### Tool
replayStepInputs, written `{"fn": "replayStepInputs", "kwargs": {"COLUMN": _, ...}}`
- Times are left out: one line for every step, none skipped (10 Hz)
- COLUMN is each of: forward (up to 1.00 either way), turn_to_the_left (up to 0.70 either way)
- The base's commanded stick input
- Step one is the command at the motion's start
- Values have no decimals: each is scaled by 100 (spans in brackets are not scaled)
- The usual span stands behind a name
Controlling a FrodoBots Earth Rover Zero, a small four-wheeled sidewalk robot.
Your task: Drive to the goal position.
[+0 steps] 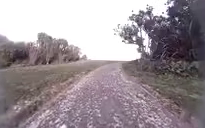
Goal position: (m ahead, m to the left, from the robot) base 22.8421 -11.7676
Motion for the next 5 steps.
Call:
{"fn": "replayStepInputs", "kwargs": {"forward": 70, "turn_to_the_left": -35}}
{"fn": "replayStepInputs", "kwargs": {"forward": 70, "turn_to_the_left": -35}}
{"fn": "replayStepInputs", "kwargs": {"forward": 70, "turn_to_the_left": -23}}
{"fn": "replayStepInputs", "kwargs": {"forward": 70, "turn_to_the_left": -1}}
{"fn": "replayStepInputs", "kwargs": {"forward": 70, "turn_to_the_left": 0}}
